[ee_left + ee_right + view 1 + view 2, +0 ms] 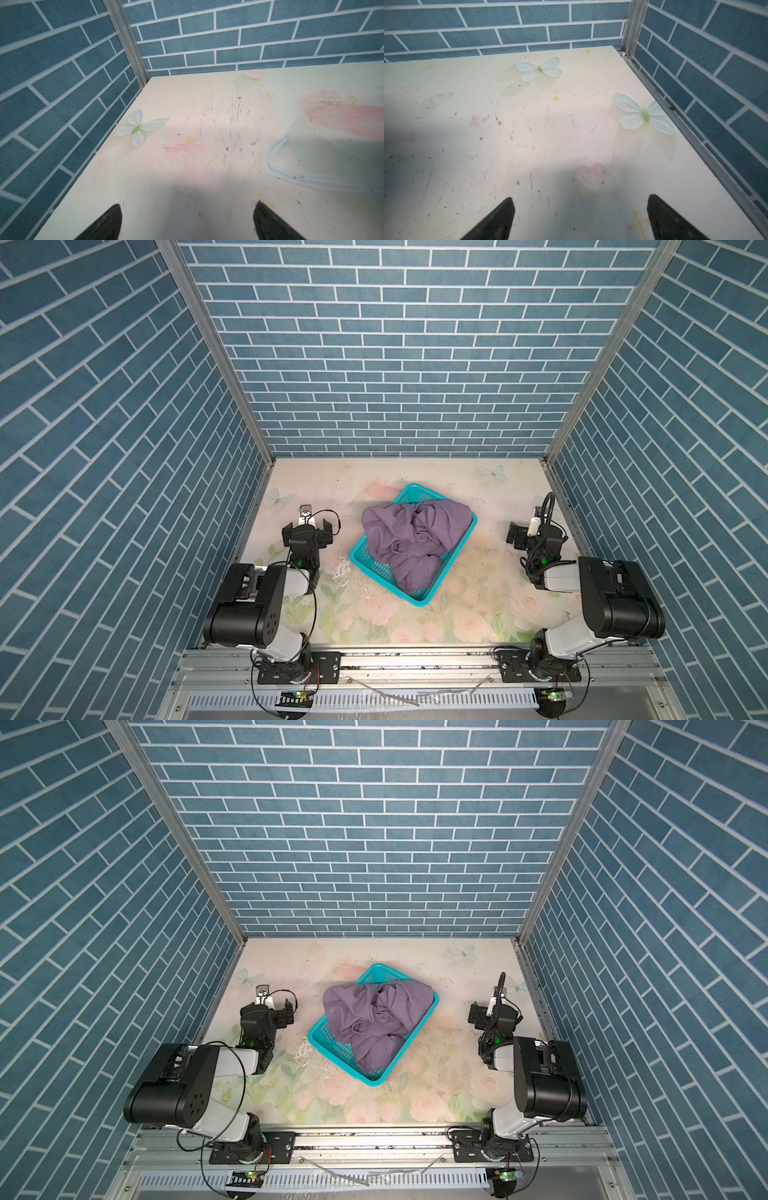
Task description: Fold and stack the trousers
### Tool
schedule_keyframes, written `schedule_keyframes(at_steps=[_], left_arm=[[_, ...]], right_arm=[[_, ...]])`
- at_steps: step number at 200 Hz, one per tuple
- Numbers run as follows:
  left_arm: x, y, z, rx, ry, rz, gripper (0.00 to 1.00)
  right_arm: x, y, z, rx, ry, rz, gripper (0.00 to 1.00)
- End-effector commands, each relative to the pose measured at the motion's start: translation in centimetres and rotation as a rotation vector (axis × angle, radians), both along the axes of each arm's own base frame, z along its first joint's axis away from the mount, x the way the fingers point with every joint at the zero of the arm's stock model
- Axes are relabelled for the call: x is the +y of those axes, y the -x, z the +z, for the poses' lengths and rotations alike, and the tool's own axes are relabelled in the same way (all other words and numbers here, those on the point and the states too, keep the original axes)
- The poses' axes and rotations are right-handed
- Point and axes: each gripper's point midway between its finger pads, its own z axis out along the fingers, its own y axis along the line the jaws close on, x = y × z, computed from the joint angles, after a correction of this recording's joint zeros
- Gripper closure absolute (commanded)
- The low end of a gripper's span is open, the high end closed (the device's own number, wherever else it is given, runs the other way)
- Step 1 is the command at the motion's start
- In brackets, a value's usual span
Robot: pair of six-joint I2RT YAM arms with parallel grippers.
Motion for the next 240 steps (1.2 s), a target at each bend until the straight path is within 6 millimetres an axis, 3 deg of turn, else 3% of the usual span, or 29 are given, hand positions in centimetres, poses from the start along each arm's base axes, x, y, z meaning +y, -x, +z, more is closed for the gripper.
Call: schedule_keyframes(at_steps=[1, 51, 84, 104, 122, 140, 169, 190, 205, 240], left_arm=[[0.0, -0.4, 0.2, -0.001, -0.008, 0.003, 0.01], [0.0, -0.3, 0.9, -0.007, -0.014, 0.007, 0.01], [1.5, 0.5, 4.6, 0.01, -0.043, 0.141, 0.01], [4.0, 2.5, 7.1, 0.002, 0.043, 0.344, 0.01], [6.4, 5.8, 9.1, 0.005, 0.152, 0.579, 0.01], [7.0, 8.0, 10.8, 0.042, 0.213, 0.678, 0.01], [6.1, 9.0, 12.3, 0.084, 0.259, 0.631, 0.01], [4.6, 8.8, 12.2, 0.113, 0.311, 0.533, 0.01], [3.6, 9.0, 11.5, 0.151, 0.347, 0.48, 0.01], [-0.2, 9.8, 8.3, 0.279, 0.495, 0.311, 0.29]], right_arm=[[0.1, -0.6, 1.0, -0.028, 0.002, 0.01, 0.01], [0.1, -0.5, 1.4, -0.038, 0.005, 0.001, 0.01], [-0.6, 1.0, 5.5, -0.066, 0.073, -0.107, 0.01], [-1.1, 2.2, 7.9, -0.085, 0.014, -0.226, 0.01], [-0.7, 3.6, 8.9, -0.049, -0.052, -0.253, 0.01], [-0.5, 5.2, 9.5, -0.031, -0.071, -0.296, 0.01], [0.9, 7.3, 8.1, 0.12, -0.159, -0.273, 0.01], [2.3, 8.6, 5.1, 0.3, -0.193, -0.256, 0.01], [4.2, 8.9, 3.4, 0.372, -0.2, -0.188, 0.06], [8.3, 9.0, 1.8, 0.444, -0.277, -0.024, 0.2]])
